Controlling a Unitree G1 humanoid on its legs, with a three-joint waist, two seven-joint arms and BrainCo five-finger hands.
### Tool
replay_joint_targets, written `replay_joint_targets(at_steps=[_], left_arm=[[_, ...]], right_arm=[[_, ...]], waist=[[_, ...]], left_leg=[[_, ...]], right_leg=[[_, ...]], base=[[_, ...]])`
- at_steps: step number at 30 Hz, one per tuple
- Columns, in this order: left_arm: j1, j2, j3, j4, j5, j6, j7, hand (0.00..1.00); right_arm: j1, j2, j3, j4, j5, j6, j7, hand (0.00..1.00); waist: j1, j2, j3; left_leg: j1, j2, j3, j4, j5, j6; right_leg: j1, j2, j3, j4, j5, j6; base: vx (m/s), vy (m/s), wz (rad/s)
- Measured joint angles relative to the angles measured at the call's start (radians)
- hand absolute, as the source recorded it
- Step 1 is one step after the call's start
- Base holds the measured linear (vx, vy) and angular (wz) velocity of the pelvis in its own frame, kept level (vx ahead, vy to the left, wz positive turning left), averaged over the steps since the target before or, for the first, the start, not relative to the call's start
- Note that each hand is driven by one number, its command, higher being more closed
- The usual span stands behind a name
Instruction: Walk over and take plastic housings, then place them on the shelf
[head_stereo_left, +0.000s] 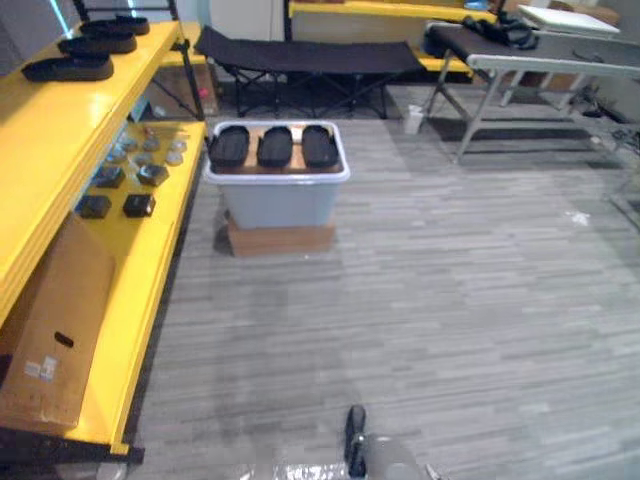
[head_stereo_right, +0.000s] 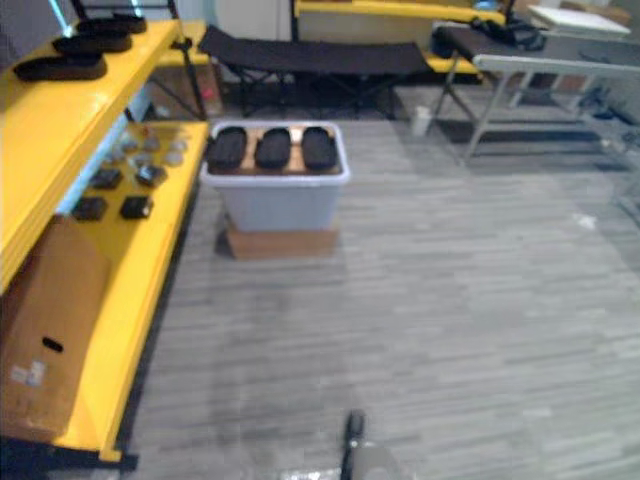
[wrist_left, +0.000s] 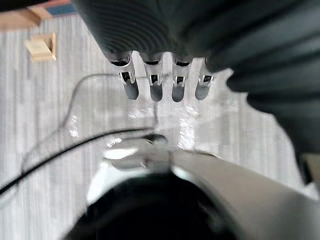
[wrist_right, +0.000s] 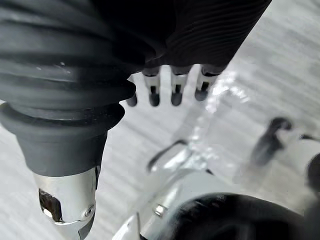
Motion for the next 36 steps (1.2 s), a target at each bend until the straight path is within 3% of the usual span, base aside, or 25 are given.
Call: replay_joint_targets(at_steps=[2, 5, 6, 8, 10, 12, 13, 14, 15, 18, 20, 21, 23, 24, 25, 26, 27, 28, 29, 30, 31, 32, 33, 34, 36], left_arm=[[0.002, -0.002, -0.004, 0.0, -0.036, -0.003, 0.001, 0.0], [0.004, -0.009, -0.008, -0.002, -0.093, -0.017, 0.009, 0.0], [0.003, -0.015, -0.003, -0.006, -0.121, -0.028, 0.018, 0.0], [0.007, -0.018, 0.003, -0.027, -0.143, -0.03, 0.02, 0.0], [0.016, -0.015, 0.007, -0.053, -0.156, -0.039, 0.019, 0.0], [0.017, -0.012, 0.011, -0.07, -0.154, -0.05, 0.019, 0.0], [0.022, -0.017, 0.013, -0.074, -0.154, -0.057, 0.02, 0.0], [0.034, -0.024, 0.019, -0.074, -0.153, -0.065, 0.02, 0.0], [0.058, -0.026, 0.041, -0.073, -0.144, -0.069, 0.018, 0.0], [0.067, -0.009, 0.045, -0.075, -0.133, -0.08, 0.017, 0.0], [0.081, -0.015, 0.049, -0.07, -0.137, -0.086, 0.018, 0.0], [0.086, -0.018, 0.054, -0.07, -0.137, -0.088, 0.017, 0.0], [0.092, -0.015, 0.053, -0.061, -0.13, -0.089, 0.014, 0.0], [0.095, -0.011, 0.052, -0.06, -0.125, -0.09, 0.013, 0.0], [0.107, 0.0, 0.05, -0.06, -0.116, -0.092, 0.014, 0.0], [0.109, 0.002, 0.05, -0.059, -0.116, -0.093, 0.016, 0.0], [0.109, 0.005, 0.048, -0.059, -0.117, -0.097, 0.019, 0.0], [0.108, 0.004, 0.047, -0.06, -0.117, -0.101, 0.02, 0.0], [0.102, 0.001, 0.046, -0.06, -0.119, -0.108, 0.02, 0.0], [0.087, -0.002, 0.042, -0.061, -0.12, -0.107, 0.021, 0.0], [0.082, -0.003, 0.04, -0.062, -0.12, -0.107, 0.02, 0.0], [0.061, 0.002, 0.039, -0.076, -0.119, -0.107, 0.019, 0.0], [0.059, 0.006, 0.038, -0.076, -0.12, -0.108, 0.019, 0.0], [0.037, 0.009, 0.041, -0.067, -0.123, -0.108, 0.024, 0.0], [0.016, -0.028, 0.04, -0.077, -0.157, -0.107, 0.02, 0.0]], right_arm=[[-0.045, -0.004, 0.007, 0.016, -0.025, 0.0, 0.0, 0.0], [-0.055, -0.03, 0.047, 0.03, -0.04, -0.005, 0.015, 0.0], [-0.061, -0.046, 0.072, 0.036, -0.053, -0.013, 0.02, 0.0], [-0.064, -0.056, 0.091, 0.044, -0.071, -0.022, 0.021, 0.0], [-0.096, -0.055, 0.097, 0.059, -0.087, -0.046, 0.02, 0.0], [-0.129, -0.043, 0.097, 0.06, -0.14, -0.064, -0.006, 0.0], [-0.134, -0.038, 0.098, 0.058, -0.177, -0.083, -0.032, 0.0], [-0.142, -0.038, 0.105, 0.055, -0.195, -0.097, -0.054, 0.0], [-0.151, -0.021, 0.139, 0.052, -0.197, -0.104, -0.076, 0.0], [-0.177, -0.009, 0.188, 0.053, -0.192, -0.099, -0.111, 0.0], [-0.189, -0.01, 0.204, 0.053, -0.191, -0.096, -0.131, 0.0], [-0.194, -0.009, 0.206, 0.05, -0.19, -0.091, -0.133, 0.0], [-0.178, -0.003, 0.205, 0.037, -0.178, -0.071, -0.135, 0.0], [-0.17, 0.001, 0.206, 0.036, -0.168, -0.07, -0.136, 0.0], [-0.165, 0.001, 0.196, 0.02, -0.16, -0.078, -0.142, 0.0], [-0.168, -0.001, 0.191, 0.02, -0.16, -0.077, -0.149, 0.0], [-0.168, -0.005, 0.167, 0.025, -0.163, -0.077, -0.16, 0.0], [-0.172, -0.009, 0.155, 0.027, -0.165, -0.077, -0.163, 0.0], [-0.181, -0.02, 0.154, 0.023, -0.171, -0.079, -0.169, 0.0], [-0.19, -0.03, 0.152, 0.014, -0.17, -0.082, -0.174, 0.0], [-0.192, -0.03, 0.147, 0.01, -0.169, -0.082, -0.175, 0.0], [-0.184, -0.023, 0.147, 0.019, -0.168, -0.076, -0.175, 0.0], [-0.18, -0.02, 0.148, 0.021, -0.168, -0.073, -0.175, 0.0], [-0.146, -0.016, 0.124, 0.034, -0.149, -0.07, -0.172, 0.0], [-0.151, -0.054, 0.081, 0.033, -0.154, -0.072, -0.173, 0.0]], waist=[[0.002, -0.001, -0.004], [0.009, 0.014, -0.013], [0.021, 0.026, -0.009], [0.036, 0.03, -0.007], [0.064, 0.02, 0.0], [0.082, 0.009, 0.008], [0.088, 0.011, 0.009], [0.093, 0.02, 0.011], [0.106, 0.021, 0.009], [0.118, -0.016, 0.015], [0.136, -0.016, 0.015], [0.143, -0.016, 0.014], [0.142, -0.018, 0.009], [0.139, -0.023, 0.006], [0.131, -0.042, -0.005], [0.126, -0.049, -0.006], [0.121, -0.053, -0.008], [0.117, -0.048, -0.008], [0.098, -0.028, -0.006], [0.083, -0.01, 0.0], [0.079, -0.007, 0.002], [0.077, -0.021, 0.004], [0.076, -0.029, 0.002], [0.058, -0.041, 0.0], [0.06, 0.024, 0.003]], left_leg=[[-0.039, 0.016, -0.002, 0.112, 0.018, -0.008], [-0.182, 0.069, -0.005, 0.476, 0.076, -0.075], [-0.257, 0.1, 0.002, 0.674, 0.076, -0.076], [-0.355, 0.098, 0.003, 0.829, 0.04, -0.035], [-0.455, 0.049, 0.023, 0.771, 0.01, 0.014], [-0.513, 0.0, 0.026, 0.553, 0.016, 0.016], [-0.519, -0.014, 0.017, 0.384, 0.056, 0.001], [-0.515, -0.014, 0.007, 0.276, 0.171, -0.004], [-0.474, -0.042, 0.026, 0.231, 0.224, 0.03], [-0.453, -0.102, 0.042, 0.236, 0.176, 0.082], [-0.436, -0.108, 0.068, 0.26, 0.13, 0.095], [-0.413, -0.111, 0.081, 0.26, 0.109, 0.105], [-0.321, -0.133, 0.092, 0.226, 0.071, 0.121], [-0.292, -0.143, 0.093, 0.207, 0.066, 0.121], [-0.218, -0.171, 0.097, 0.153, 0.065, 0.131], [-0.185, -0.177, 0.097, 0.142, 0.066, 0.134], [-0.122, -0.177, 0.097, 0.115, 0.061, 0.137], [-0.095, -0.169, 0.093, 0.098, 0.061, 0.137], [-0.061, -0.132, 0.082, 0.074, 0.061, 0.137], [-0.051, -0.089, 0.075, 0.08, 0.062, 0.137], [-0.052, -0.075, 0.069, 0.086, 0.062, 0.135], [-0.033, -0.06, 0.019, 0.085, 0.062, 0.134], [-0.031, -0.063, 0.01, 0.086, 0.061, 0.133], [-0.012, -0.063, -0.065, 0.087, 0.035, 0.091], [-0.044, -0.042, -0.163, 0.066, 0.052, 0.07]], right_leg=[[0.005, 0.016, 0.004, 0.016, -0.034, -0.022], [0.093, 0.045, 0.016, -0.052, -0.054, -0.033], [0.142, 0.063, 0.026, -0.086, -0.058, -0.045], [0.225, 0.066, 0.044, -0.127, -0.065, -0.056], [0.29, 0.032, 0.069, -0.151, -0.064, -0.047], [0.321, -0.016, 0.094, -0.162, -0.096, -0.008], [0.334, -0.035, 0.108, -0.158, -0.115, 0.013], [0.355, -0.042, 0.12, -0.164, -0.13, 0.037], [0.393, -0.057, 0.142, -0.184, -0.134, 0.047], [0.404, -0.112, 0.146, -0.156, -0.155, 0.064], [0.393, -0.13, 0.146, -0.095, -0.181, 0.079], [0.381, -0.139, 0.147, -0.032, -0.203, 0.091], [0.287, -0.173, 0.162, 0.313, -0.244, 0.147], [0.248, -0.185, 0.171, 0.423, -0.234, 0.178], [0.165, -0.231, 0.153, 0.642, -0.208, 0.216], [0.147, -0.251, 0.118, 0.704, -0.219, 0.196], [0.111, -0.286, 0.029, 0.783, -0.265, 0.121], [0.093, -0.289, -0.011, 0.796, -0.289, 0.081], [0.05, -0.268, -0.099, 0.757, -0.326, 0.019], [0.001, -0.23, -0.151, 0.639, -0.337, 0.001], [-0.02, -0.211, -0.16, 0.555, -0.329, 0.007], [-0.047, -0.154, -0.107, 0.23, -0.214, 0.031], [-0.046, -0.148, -0.089, 0.172, -0.182, 0.033], [-0.024, -0.131, -0.038, 0.064, 0.028, 0.001], [-0.033, -0.099, 0.002, 0.092, 0.005, 0.026]], base=[[0.37, -0.186, -0.22], [0.29, -0.116, -0.07], [0.15, -0.014, -0.13], [0.03, 0.063, -0.21], [-0.23, 0.139, -0.38], [-0.36, 0.121, -0.32], [-0.3, 0.092, -0.26], [-0.08, 0.236, -0.37], [0.19, 0.294, -0.24], [0.36, 0.257, -0.02], [0.35, 0.185, -0.24], [0.32, 0.13, -0.3], [0.37, 0.123, -0.14], [0.45, 0.037, -0.04], [0.42, -0.023, -0.02], [0.48, -0.125, -0.05], [0.26, -0.167, -0.06], [0.15, -0.265, 0.01], [-0.05, -0.236, 0.15], [-0.12, -0.195, 0.23], [-0.23, -0.152, 0.31], [-0.18, -0.099, 0.26], [-0.01, -0.215, 0.62], [0.18, -0.141, 0.44], [0.28, -0.082, 0.34]])
